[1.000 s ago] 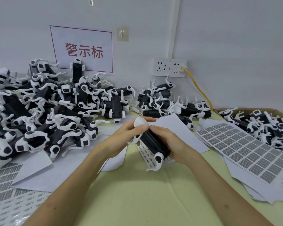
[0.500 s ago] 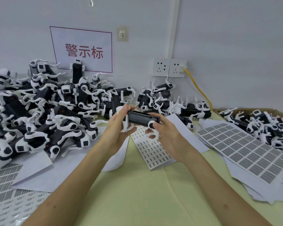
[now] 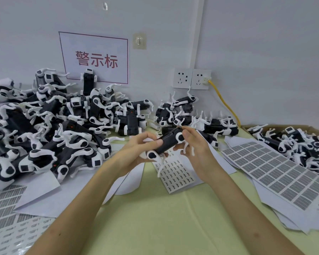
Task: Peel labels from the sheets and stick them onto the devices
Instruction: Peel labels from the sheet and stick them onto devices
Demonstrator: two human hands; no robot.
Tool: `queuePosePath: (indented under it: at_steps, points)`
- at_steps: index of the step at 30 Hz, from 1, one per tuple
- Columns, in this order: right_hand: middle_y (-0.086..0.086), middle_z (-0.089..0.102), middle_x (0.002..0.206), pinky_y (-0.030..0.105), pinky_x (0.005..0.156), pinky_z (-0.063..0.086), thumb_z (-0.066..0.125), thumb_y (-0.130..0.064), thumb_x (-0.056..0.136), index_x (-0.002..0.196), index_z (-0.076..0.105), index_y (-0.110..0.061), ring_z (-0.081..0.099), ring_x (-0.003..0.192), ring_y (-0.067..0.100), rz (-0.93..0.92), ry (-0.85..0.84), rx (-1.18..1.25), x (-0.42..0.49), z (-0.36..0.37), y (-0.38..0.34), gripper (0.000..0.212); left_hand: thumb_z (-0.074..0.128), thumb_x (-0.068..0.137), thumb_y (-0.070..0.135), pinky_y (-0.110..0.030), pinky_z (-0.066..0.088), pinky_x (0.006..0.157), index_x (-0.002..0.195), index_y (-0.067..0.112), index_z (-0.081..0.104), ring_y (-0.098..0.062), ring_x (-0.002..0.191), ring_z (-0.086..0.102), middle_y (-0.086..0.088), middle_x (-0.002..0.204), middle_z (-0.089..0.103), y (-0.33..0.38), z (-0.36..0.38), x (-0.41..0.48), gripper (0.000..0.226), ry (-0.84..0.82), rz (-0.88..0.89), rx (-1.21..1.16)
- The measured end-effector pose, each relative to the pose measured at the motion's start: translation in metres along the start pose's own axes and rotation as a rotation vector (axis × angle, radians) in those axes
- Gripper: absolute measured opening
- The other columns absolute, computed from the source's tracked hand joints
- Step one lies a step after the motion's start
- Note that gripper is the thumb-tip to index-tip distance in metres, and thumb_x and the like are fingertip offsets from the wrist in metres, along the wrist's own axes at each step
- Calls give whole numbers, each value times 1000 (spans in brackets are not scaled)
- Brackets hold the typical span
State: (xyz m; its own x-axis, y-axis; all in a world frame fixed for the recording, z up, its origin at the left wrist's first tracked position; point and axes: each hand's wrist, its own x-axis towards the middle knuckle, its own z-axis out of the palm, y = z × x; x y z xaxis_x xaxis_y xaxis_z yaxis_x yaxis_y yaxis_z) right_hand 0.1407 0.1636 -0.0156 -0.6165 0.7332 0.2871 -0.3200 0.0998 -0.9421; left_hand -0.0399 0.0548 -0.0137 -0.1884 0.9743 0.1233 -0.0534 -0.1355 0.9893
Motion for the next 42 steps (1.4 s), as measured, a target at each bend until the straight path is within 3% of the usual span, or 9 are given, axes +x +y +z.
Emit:
queuePosePath:
  at_steps: [5,10,12,15,20,26,30,33,42]
  points:
    - [0,71,94,27,72,49,72,-61,75,113,68,-24,66,76,17,-8,-44,-95,-2,1,2,54,82,77,29,-27,57,90,110,11,77,-21,94,75,-10,101,79,-10,9,0,39,-67,-45,250]
    - [-2,73,118,31,85,48,51,-57,97,126,62,-27,68,96,14,59,-18,-206,2,-1,7,43,87,72,52,-41,57,98,103,16,80,-23,102,74,-10,112,79,-6,4,5,48,111,-135,-32]
    - [-3,69,118,32,83,49,63,-44,98,120,58,-30,66,96,13,25,90,-483,4,-6,13,26,78,78,57,-42,56,98,106,17,74,-23,101,73,-6,107,79,-7,0,6,49,243,-159,-132]
    - [-6,61,117,39,93,50,71,-38,93,129,49,-29,63,100,15,92,136,-892,6,-15,27,43,72,89,58,-46,53,101,99,19,69,-27,89,66,-6,89,72,-6,-9,5,40,336,-246,-206]
    - [-3,64,112,27,78,50,71,-31,94,132,52,-33,66,97,10,308,2,-669,7,-11,32,43,77,87,54,-50,56,100,103,23,73,-28,95,70,-2,80,75,-3,-12,3,35,367,-267,-264]
    - [-5,64,118,31,80,58,62,2,92,120,63,-40,69,100,15,151,-23,-578,5,-3,31,50,73,88,58,-39,61,82,84,20,78,-23,77,72,-5,81,74,-10,-10,5,39,316,-272,-380]
    - [-10,62,121,23,70,57,60,13,90,125,64,-31,72,86,4,51,-1,-477,4,-4,28,56,70,87,62,-41,45,103,103,19,78,-26,98,64,-8,110,70,-8,-7,5,46,245,-250,-493]
    - [0,65,125,26,68,59,61,17,88,128,64,-26,75,86,17,14,13,-419,5,-8,25,59,63,92,65,-37,55,81,101,17,78,-26,83,69,-9,102,73,-5,-6,2,51,125,-257,-495]
    - [-15,69,115,29,83,57,79,-2,85,124,68,-28,66,95,6,-85,28,-565,6,-4,29,48,68,92,53,-37,59,89,107,16,81,-24,100,73,-9,115,75,-8,6,1,42,30,-219,-381]
